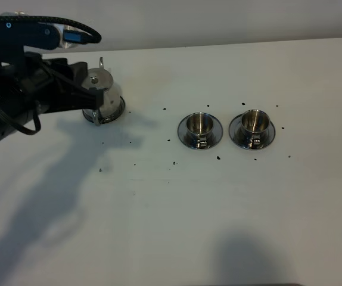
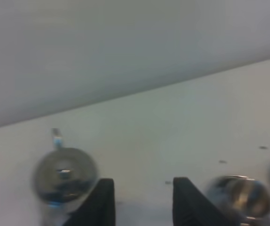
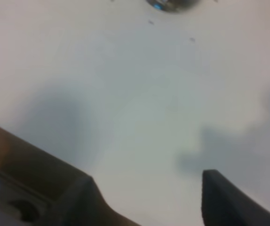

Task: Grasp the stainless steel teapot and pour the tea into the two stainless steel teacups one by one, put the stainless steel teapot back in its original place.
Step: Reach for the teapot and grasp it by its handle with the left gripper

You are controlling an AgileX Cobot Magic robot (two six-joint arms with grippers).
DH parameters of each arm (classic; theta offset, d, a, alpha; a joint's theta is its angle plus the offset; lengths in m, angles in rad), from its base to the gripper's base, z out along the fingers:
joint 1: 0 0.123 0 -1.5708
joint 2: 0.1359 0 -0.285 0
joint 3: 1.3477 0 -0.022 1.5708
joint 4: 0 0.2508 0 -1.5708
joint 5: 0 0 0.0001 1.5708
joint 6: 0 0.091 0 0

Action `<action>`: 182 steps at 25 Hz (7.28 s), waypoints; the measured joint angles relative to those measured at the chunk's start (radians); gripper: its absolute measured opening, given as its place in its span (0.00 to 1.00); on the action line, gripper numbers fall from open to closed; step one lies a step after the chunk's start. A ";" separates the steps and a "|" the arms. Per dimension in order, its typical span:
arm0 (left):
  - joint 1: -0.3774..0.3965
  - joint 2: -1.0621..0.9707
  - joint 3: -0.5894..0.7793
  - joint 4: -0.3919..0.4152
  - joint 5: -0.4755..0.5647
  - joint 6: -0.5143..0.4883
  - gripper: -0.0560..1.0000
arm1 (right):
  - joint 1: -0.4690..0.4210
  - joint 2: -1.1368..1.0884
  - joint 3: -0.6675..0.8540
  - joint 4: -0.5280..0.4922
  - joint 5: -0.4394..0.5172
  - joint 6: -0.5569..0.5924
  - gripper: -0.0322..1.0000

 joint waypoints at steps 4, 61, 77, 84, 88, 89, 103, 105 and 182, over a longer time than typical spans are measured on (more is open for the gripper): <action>0.000 0.000 -0.004 -0.001 -0.064 0.064 0.37 | 0.000 -0.091 0.044 -0.041 0.008 0.043 0.50; -0.003 0.146 -0.085 1.211 0.882 -1.331 0.29 | 0.000 -0.610 0.412 -0.102 -0.128 0.106 0.50; -0.003 0.146 -0.298 1.874 1.127 -1.829 0.29 | 0.000 -0.610 0.412 -0.094 -0.129 0.106 0.50; -0.003 0.192 -0.300 1.883 1.076 -1.829 0.29 | -0.033 -0.661 0.412 -0.090 -0.134 0.106 0.50; -0.003 0.232 -0.300 1.883 1.063 -1.829 0.29 | -0.077 -0.719 0.413 -0.090 -0.134 0.106 0.50; -0.003 0.240 -0.300 1.884 1.063 -1.829 0.29 | -0.080 -0.727 0.413 -0.090 -0.135 0.106 0.50; -0.003 0.268 -0.300 1.903 1.057 -1.832 0.29 | -0.087 -0.751 0.413 -0.087 -0.135 0.107 0.50; -0.003 0.269 -0.300 1.904 1.047 -1.835 0.29 | -0.087 -0.751 0.413 -0.087 -0.135 0.107 0.50; 0.205 0.621 -0.757 1.745 1.345 -1.922 0.36 | -0.087 -0.751 0.413 -0.085 -0.135 0.107 0.50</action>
